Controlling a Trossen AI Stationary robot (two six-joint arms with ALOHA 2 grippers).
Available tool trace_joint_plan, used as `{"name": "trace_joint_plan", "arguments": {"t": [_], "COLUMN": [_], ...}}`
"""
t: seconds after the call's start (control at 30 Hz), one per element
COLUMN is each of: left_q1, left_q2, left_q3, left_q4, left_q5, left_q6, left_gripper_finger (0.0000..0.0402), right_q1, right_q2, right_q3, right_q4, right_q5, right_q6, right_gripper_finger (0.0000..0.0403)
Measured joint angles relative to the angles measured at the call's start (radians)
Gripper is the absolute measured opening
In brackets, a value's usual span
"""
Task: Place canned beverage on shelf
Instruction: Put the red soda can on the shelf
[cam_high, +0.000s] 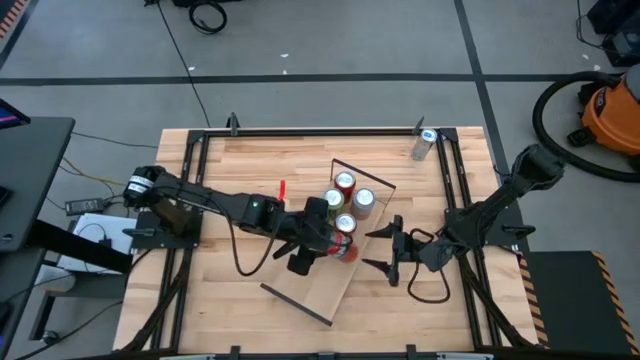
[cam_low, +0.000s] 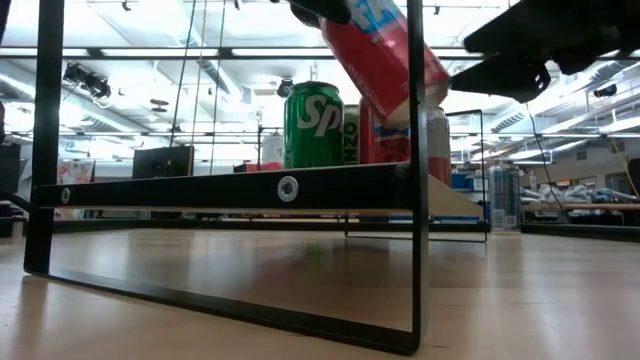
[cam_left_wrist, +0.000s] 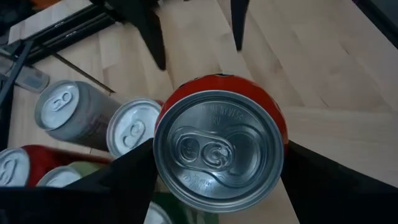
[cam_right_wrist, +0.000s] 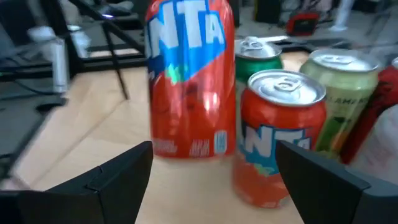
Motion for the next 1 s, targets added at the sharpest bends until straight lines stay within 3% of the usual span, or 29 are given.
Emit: {"name": "trace_joint_plan", "arguments": {"t": [0.13,0.73,1.0], "left_q1": [0.001,-0.027,-0.039], "left_q2": [0.014,0.025,0.024], "left_q3": [0.0,0.026,0.05], "left_q4": [-0.014,-0.001,-0.012], "left_q5": [0.005,0.007,0.005], "left_q6": [0.002,0.029,0.03], "left_gripper_finger": [0.0302,0.0302,0.0302], "right_q1": [0.018,0.017,-0.014], "right_q2": [0.066,0.342,0.371], "right_q3": [0.078,0.361,0.397], "right_q4": [-0.005,-0.045,-0.049], "right_q5": [0.084,0.222,0.203], "right_q6": [-0.076,-0.132,-0.092], "right_gripper_finger": [0.0348,0.0348,0.0348]}}
